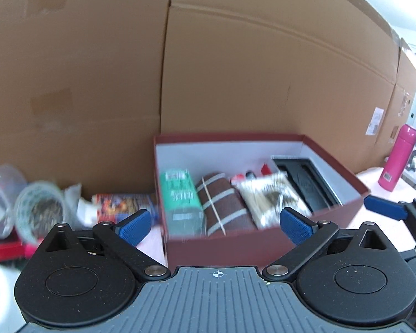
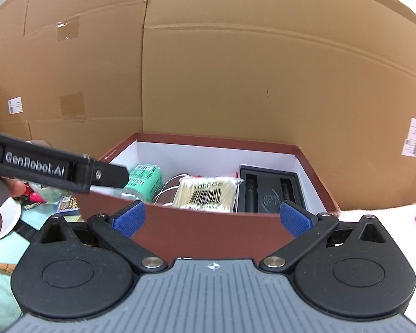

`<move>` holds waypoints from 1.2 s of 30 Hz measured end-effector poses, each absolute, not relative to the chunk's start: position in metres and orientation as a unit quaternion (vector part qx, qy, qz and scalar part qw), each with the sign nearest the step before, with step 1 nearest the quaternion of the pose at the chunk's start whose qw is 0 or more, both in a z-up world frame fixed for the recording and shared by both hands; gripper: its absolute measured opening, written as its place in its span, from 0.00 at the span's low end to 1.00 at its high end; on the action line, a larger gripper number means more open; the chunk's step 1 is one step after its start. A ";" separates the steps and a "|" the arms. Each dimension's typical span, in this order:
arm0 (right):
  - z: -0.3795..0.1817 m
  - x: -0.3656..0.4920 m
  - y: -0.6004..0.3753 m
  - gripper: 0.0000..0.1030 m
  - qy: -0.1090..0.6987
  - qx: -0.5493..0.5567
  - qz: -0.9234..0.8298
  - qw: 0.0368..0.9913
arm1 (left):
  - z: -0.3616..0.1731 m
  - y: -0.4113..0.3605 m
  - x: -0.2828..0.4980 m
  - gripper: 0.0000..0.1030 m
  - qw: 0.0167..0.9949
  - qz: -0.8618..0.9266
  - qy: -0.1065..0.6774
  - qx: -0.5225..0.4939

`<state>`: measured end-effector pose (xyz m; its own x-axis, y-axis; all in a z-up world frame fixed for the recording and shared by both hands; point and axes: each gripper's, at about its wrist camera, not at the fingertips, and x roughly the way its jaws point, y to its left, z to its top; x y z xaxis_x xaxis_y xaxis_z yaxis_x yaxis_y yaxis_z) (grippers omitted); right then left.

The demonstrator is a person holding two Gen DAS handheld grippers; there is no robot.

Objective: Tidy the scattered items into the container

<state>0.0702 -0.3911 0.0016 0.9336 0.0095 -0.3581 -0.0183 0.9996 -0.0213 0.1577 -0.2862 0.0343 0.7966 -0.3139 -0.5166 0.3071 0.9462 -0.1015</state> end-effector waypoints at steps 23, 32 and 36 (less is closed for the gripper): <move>0.007 -0.014 -0.388 1.00 0.194 -0.026 -0.032 0.980 | 0.023 -0.288 0.066 1.00 0.950 -0.129 0.284 0.015; 0.011 -0.033 -0.383 1.00 0.194 -0.026 -0.038 0.980 | 0.028 -0.289 0.047 1.00 0.952 -0.127 0.275 0.030; 0.011 -0.038 -0.381 1.00 0.194 -0.027 -0.040 0.980 | 0.029 -0.286 0.043 1.00 0.952 -0.130 0.276 0.033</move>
<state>-0.0380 -0.3807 0.0114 0.9217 -0.0883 -0.3778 0.0670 0.9954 -0.0691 0.0429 -0.2861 0.0289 0.8137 -0.2284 -0.5345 0.2649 0.9642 -0.0087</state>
